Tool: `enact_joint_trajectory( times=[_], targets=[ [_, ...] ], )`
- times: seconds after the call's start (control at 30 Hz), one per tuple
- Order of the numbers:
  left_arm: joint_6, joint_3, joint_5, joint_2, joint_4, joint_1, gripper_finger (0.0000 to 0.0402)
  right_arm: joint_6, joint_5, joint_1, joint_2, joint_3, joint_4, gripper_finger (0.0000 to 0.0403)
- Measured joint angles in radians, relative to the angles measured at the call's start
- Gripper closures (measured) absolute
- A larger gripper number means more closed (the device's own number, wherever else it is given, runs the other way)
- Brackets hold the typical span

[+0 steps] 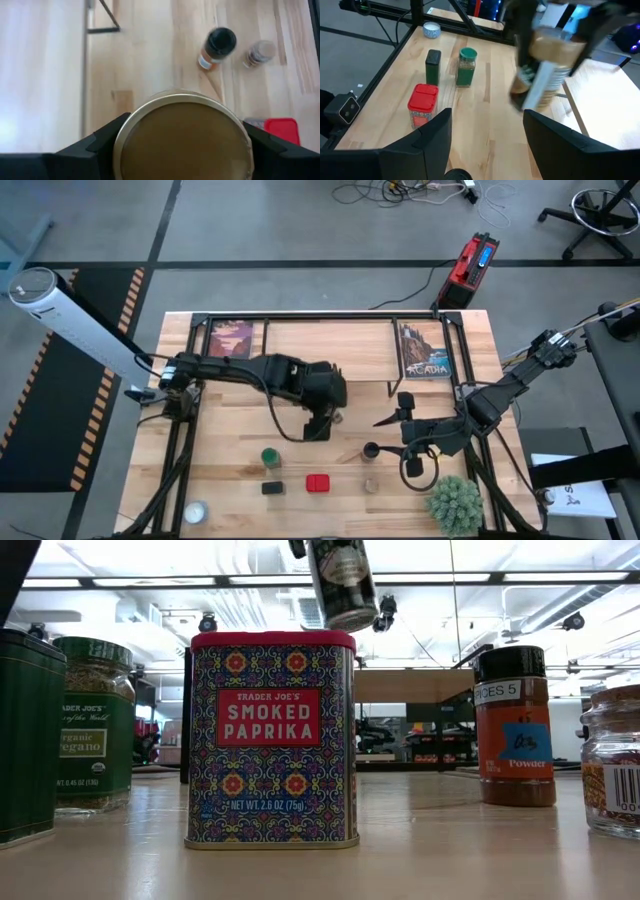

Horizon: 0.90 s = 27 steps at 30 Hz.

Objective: Shelf spices
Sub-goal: Put the yellow seasoning bottle on the shelf

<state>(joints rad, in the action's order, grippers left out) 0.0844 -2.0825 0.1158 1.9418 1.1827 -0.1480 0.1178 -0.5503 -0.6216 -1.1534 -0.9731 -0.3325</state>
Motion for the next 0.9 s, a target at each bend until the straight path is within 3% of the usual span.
enact_joint_trajectory(
  times=[0.5, 0.9],
  targets=[
    [-0.135, -0.085, -0.008, 0.000, 0.046, 0.171, 0.0136, 0.017, 0.000, 0.000, 0.000, 0.018, 0.000, 0.0189],
    [-0.277, -0.166, -0.111, -0.001, 0.059, 0.316, 0.0136, 0.030, 0.000, 0.000, 0.000, 0.020, 0.000, 0.0188]
  ],
)
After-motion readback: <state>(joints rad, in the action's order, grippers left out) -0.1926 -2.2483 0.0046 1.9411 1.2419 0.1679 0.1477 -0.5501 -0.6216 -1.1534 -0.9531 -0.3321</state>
